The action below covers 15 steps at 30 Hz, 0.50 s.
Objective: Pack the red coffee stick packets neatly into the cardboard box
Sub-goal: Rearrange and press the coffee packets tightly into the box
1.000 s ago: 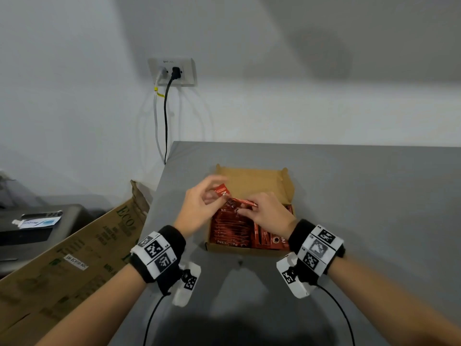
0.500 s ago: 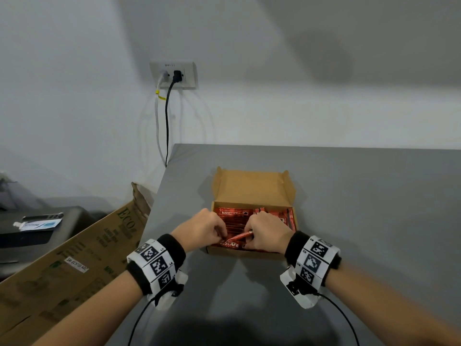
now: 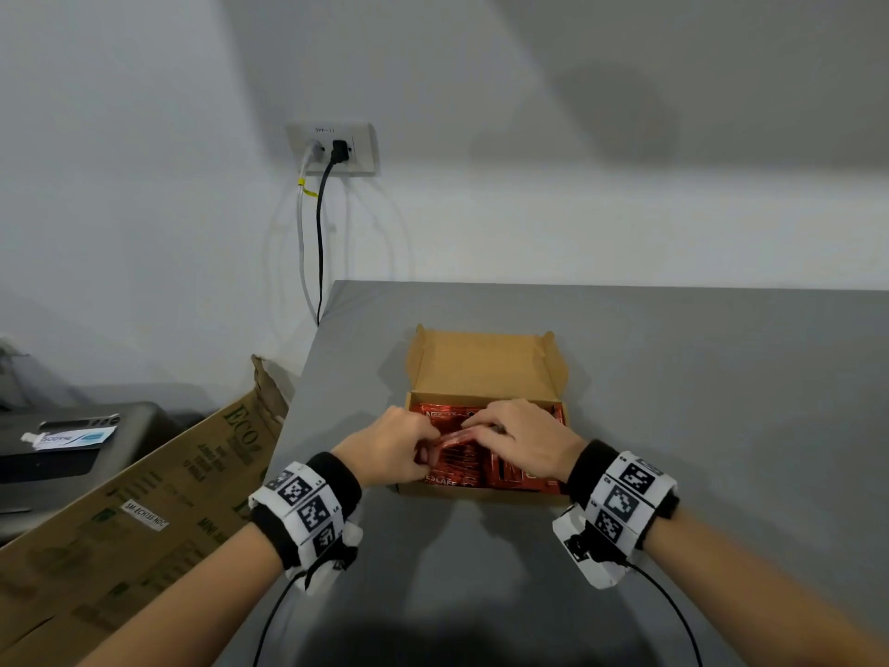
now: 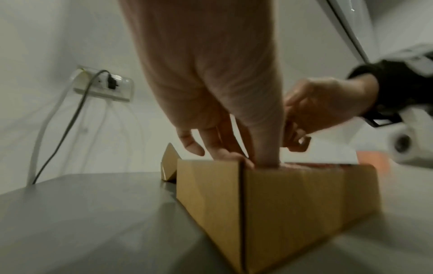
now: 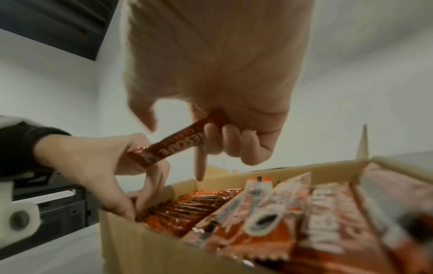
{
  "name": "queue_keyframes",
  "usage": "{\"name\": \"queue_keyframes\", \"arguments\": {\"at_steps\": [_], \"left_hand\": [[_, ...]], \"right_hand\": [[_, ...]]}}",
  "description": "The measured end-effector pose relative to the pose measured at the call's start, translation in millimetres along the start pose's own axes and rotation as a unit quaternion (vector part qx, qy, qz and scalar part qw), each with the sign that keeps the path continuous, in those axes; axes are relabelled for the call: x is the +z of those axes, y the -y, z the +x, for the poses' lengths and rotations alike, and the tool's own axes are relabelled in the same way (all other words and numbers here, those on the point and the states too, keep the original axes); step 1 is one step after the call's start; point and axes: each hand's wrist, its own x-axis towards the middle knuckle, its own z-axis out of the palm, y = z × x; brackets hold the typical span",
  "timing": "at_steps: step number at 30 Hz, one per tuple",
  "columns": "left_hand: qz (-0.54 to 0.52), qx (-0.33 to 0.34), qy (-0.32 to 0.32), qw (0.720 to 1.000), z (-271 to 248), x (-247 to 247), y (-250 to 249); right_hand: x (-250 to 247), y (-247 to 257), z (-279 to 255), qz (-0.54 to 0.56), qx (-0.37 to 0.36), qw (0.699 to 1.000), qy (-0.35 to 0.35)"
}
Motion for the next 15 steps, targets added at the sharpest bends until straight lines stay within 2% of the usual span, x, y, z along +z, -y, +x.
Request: {"name": "queue_keyframes", "arguments": {"at_steps": [2, 5, 8, 10, 12, 13, 15], "left_hand": [[-0.075, -0.031, -0.039, 0.996, -1, -10, 1], [-0.205, -0.048, -0.115, 0.971, -3, -16, -2], [-0.22, -0.05, -0.17, 0.959, -4, -16, -6], [-0.22, -0.052, -0.183, 0.957, -5, -14, -4], [-0.187, -0.048, -0.225, 0.955, -4, -9, 1], [-0.177, -0.054, -0.261, 0.948, -4, -7, 1], [-0.23, -0.099, -0.3, 0.921, -2, -5, -4]], "right_hand": [[-1, -4, -4, 0.013, -0.026, 0.999, -0.029], [4, -5, -6, 0.051, -0.071, 0.994, -0.062], [11, -6, -4, 0.075, -0.082, 0.99, -0.091], [12, -9, -3, 0.096, -0.091, 0.981, -0.143], [10, -9, -2, 0.123, -0.095, 0.967, -0.203], [9, -7, -1, 0.113, -0.116, 0.957, -0.241], [7, -1, 1, 0.055, -0.181, 0.934, -0.304]]}}
